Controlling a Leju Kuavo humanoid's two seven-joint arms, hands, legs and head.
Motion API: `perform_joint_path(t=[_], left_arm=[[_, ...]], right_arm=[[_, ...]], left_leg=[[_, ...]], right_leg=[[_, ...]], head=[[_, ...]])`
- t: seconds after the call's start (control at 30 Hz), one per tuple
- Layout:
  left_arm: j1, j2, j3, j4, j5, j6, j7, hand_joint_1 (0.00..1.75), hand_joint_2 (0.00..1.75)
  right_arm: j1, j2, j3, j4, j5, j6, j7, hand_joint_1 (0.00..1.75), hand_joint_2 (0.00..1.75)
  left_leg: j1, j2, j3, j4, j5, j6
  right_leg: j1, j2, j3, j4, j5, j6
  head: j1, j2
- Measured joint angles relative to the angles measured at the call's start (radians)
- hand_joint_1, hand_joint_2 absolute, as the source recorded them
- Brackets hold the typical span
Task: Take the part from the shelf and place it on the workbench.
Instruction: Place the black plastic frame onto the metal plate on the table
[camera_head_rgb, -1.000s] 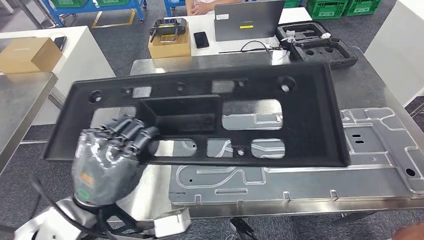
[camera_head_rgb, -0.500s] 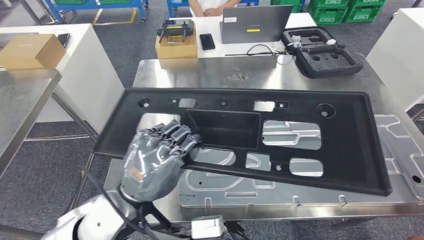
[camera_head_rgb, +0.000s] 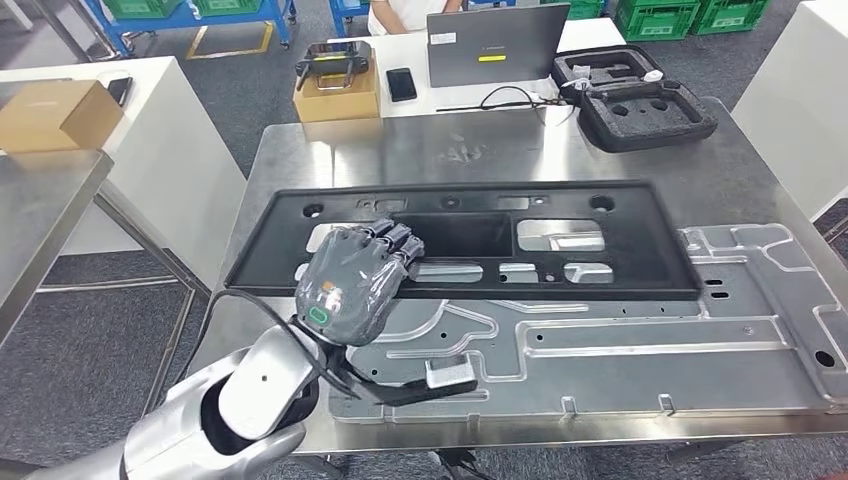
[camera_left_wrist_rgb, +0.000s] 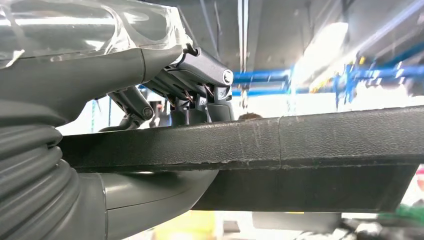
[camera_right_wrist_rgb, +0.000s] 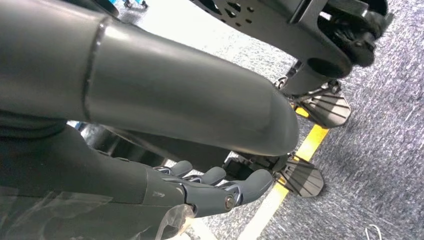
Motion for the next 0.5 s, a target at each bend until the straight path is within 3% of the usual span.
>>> perform_joint_path(t=[0.03,0.07,0.13,0.2,0.27,0.33,0.37,0.43,0.47,0.5], left_arm=[[-0.003,-0.001,0.000,0.014,0.006,-0.002,0.004,1.75,1.75],[-0.007,-0.003,0.000,0.028,0.013,-0.003,0.008,1.75,1.75],[-0.020,-0.008,0.000,0.051,0.032,-0.002,0.016,0.87,1.75],[-0.029,-0.014,0.001,0.074,0.061,0.002,0.020,0.00,1.75],[-0.032,-0.020,0.002,0.093,0.092,0.013,0.020,0.00,1.75],[-0.035,-0.028,0.004,0.109,0.110,0.031,0.020,0.00,1.75],[-0.035,-0.032,0.004,0.117,0.115,0.042,0.020,0.00,1.31],[-0.030,-0.036,0.001,0.136,0.124,0.062,0.014,0.00,0.44],[-0.026,-0.038,-0.001,0.146,0.128,0.066,0.009,0.00,0.00],[-0.023,-0.040,-0.004,0.155,0.133,0.066,0.004,0.00,0.00]], right_arm=[[-0.002,0.002,0.002,0.001,0.001,0.002,0.000,0.00,0.00],[-0.004,0.005,0.004,0.002,0.001,0.003,0.000,0.00,0.00],[-0.007,0.015,0.009,0.003,0.001,0.006,0.000,0.00,0.00],[-0.008,0.024,0.014,0.005,0.001,0.010,0.000,0.00,0.00],[-0.009,0.027,0.018,0.007,0.000,0.011,0.000,0.00,0.00],[-0.009,0.030,0.020,0.009,-0.001,0.011,0.000,0.00,0.00],[-0.009,0.031,0.021,0.010,-0.001,0.011,0.000,0.00,0.00],[-0.007,0.031,0.026,0.013,-0.003,0.011,0.000,0.00,0.00],[-0.006,0.031,0.028,0.015,-0.003,0.011,0.000,0.00,0.00],[-0.005,0.031,0.030,0.017,-0.004,0.011,0.000,0.00,0.00]], left_leg=[[-0.002,0.000,0.012,-0.034,0.025,0.007],[-0.006,0.000,0.043,-0.104,0.064,0.017],[-0.020,0.001,0.115,-0.264,0.134,0.048],[-0.034,0.003,0.148,-0.340,0.158,0.065],[-0.034,0.004,0.155,-0.356,0.162,0.062],[-0.027,0.006,0.165,-0.374,0.171,0.055],[-0.024,0.007,0.169,-0.381,0.174,0.052],[-0.024,0.008,0.169,-0.381,0.174,0.053],[-0.025,0.008,0.169,-0.380,0.174,0.053],[-0.024,0.007,0.169,-0.378,0.172,0.053]], right_leg=[[0.002,0.002,0.001,0.000,0.000,0.000],[0.004,0.003,0.003,-0.001,-0.001,-0.001],[0.005,0.004,0.008,-0.006,0.000,-0.001],[0.003,0.003,0.010,-0.013,0.001,0.001],[0.004,0.002,0.012,-0.018,0.001,0.007],[0.008,-0.002,0.001,0.012,-0.024,0.011],[0.010,-0.003,-0.019,0.059,-0.051,0.012],[0.014,-0.004,-0.090,0.207,-0.119,0.013],[0.015,-0.004,-0.121,0.267,-0.137,0.014],[0.016,-0.005,-0.137,0.294,-0.137,0.016]], head=[[0.000,0.000],[0.000,0.000],[0.000,0.000],[0.000,0.000],[-0.001,0.000],[0.000,0.000],[0.001,0.000],[0.003,0.000],[0.003,0.000],[0.003,0.000]])
